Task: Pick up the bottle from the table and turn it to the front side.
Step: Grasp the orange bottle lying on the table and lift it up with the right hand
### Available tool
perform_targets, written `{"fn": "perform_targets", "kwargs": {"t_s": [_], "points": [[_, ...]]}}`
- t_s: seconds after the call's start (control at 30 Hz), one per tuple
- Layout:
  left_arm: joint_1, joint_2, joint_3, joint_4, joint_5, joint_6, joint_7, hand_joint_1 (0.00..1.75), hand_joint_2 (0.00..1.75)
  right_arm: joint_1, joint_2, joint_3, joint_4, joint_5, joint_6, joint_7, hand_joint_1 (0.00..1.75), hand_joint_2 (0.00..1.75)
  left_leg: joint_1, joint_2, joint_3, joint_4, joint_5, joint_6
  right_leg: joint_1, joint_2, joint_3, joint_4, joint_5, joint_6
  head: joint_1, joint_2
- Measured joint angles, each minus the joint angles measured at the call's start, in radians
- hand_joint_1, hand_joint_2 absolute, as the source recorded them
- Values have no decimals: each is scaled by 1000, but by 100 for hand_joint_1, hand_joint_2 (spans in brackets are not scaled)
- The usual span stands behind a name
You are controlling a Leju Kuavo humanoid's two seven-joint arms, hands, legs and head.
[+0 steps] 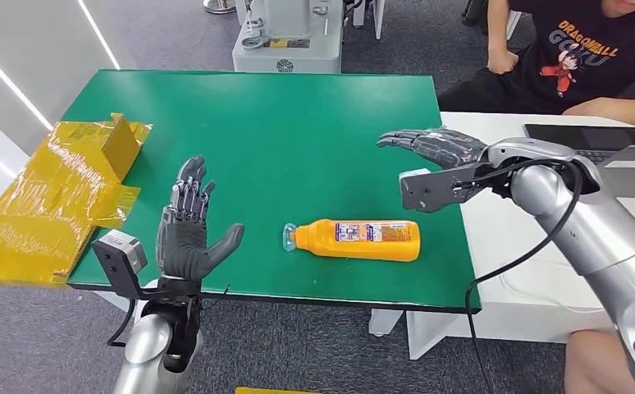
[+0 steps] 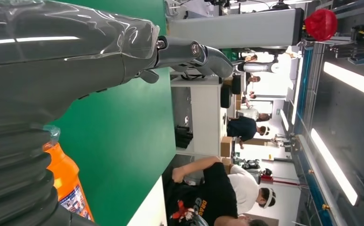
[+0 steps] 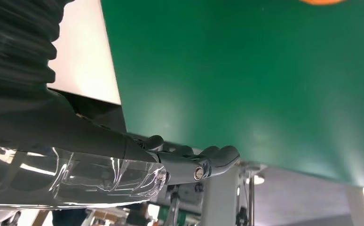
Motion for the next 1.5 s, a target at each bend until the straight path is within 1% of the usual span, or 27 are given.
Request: {"fn": "perform_targets", "kwargs": {"t_s": [0.13,0.27,0.43,0.6,0.87,1.0,1.3,1.5], "points": [[0,6,-2,0,2,1,0,0,175,-35,3,89,88,-32,0,-10,0,175,0,-1,0,0,0,0,0,-1,0,0,0,0,0,0],[-1,11,-6,0,4,4,0,0,175,-39,9,147,148,-60,-16,-19,0,175,0,-1,0,0,0,0,0,-1,0,-1,0,0,0,0],[-10,15,-7,0,12,15,5,0,175,19,38,210,237,-73,-91,-29,0,175,0,-1,0,0,0,0,0,-1,0,-1,0,0,0,0],[-20,17,-8,0,20,27,19,0,175,71,73,250,312,-89,-116,-43,0,175,0,0,0,0,0,0,0,-1,0,0,0,0,0,0],[-21,24,-22,0,20,28,20,0,175,124,95,285,362,-88,-188,-56,0,175,0,0,0,0,0,0,0,-1,0,-1,0,0,0,0],[-21,25,-26,0,21,30,20,0,175,132,99,293,374,-72,-220,-58,0,175,0,0,0,0,0,0,0,-1,0,-1,0,0,0,0],[-23,26,-29,0,22,32,26,0,175,128,99,310,380,-27,-253,-48,0,175,0,0,0,0,0,0,0,-1,0,-1,0,0,0,0],[-25,32,-38,0,29,42,29,0,175,96,108,347,381,119,-316,15,0,175,0,0,0,0,0,0,0,-1,0,-1,0,0,0,0]]}}
